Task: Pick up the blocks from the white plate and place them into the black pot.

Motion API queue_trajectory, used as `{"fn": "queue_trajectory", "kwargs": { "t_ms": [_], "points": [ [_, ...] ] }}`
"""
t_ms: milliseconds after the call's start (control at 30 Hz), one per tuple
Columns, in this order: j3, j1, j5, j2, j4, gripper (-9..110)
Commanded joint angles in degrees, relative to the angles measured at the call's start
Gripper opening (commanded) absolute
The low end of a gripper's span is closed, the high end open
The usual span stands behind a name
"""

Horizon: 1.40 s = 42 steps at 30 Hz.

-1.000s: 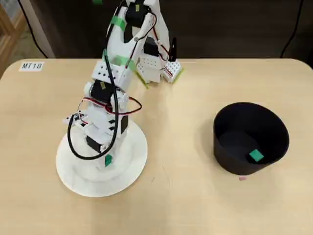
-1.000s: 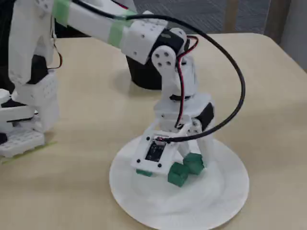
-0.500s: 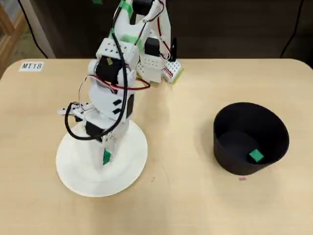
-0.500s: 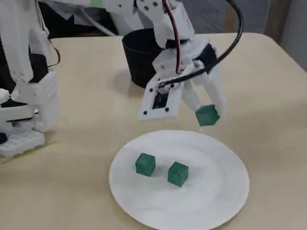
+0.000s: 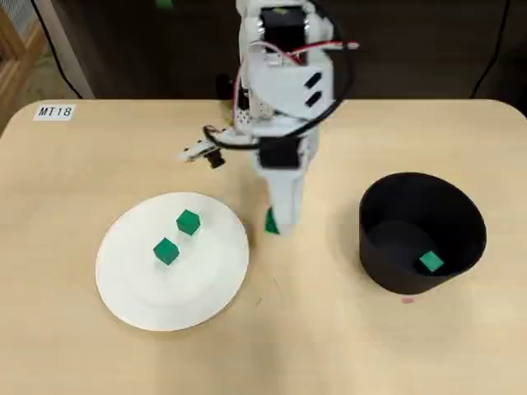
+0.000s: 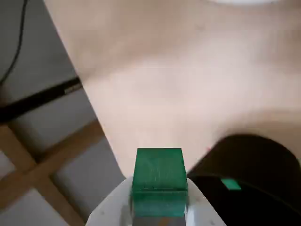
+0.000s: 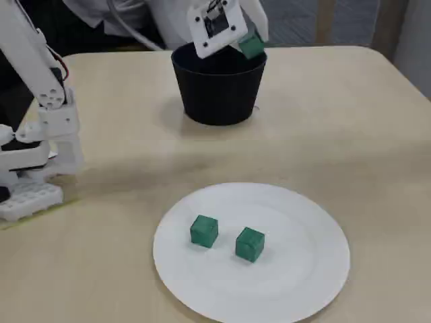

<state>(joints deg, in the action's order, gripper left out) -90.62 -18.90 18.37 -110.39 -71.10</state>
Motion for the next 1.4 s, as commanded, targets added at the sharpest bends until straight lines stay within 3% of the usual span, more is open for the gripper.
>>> {"fn": "queue_trajectory", "kwargs": {
  "t_ms": [0,200,400,733,1167,1267,1367],
  "points": [
    [0.3,-9.5,1.8,-2.9,-0.2,-2],
    [-2.1,-22.1,5.5,-4.4,1.1,-2],
    [-7.5,-27.4,7.7,-6.2,5.1,-2],
    [-14.3,-23.4,6.2,-5.1,19.5,-2],
    [-16.4,-17.7,4.1,-0.7,25.7,-2],
    [-16.7,-17.8,1.7,-0.7,24.9,26],
    [-16.7,-17.8,1.3,-0.7,24.5,28]
  ]
}}
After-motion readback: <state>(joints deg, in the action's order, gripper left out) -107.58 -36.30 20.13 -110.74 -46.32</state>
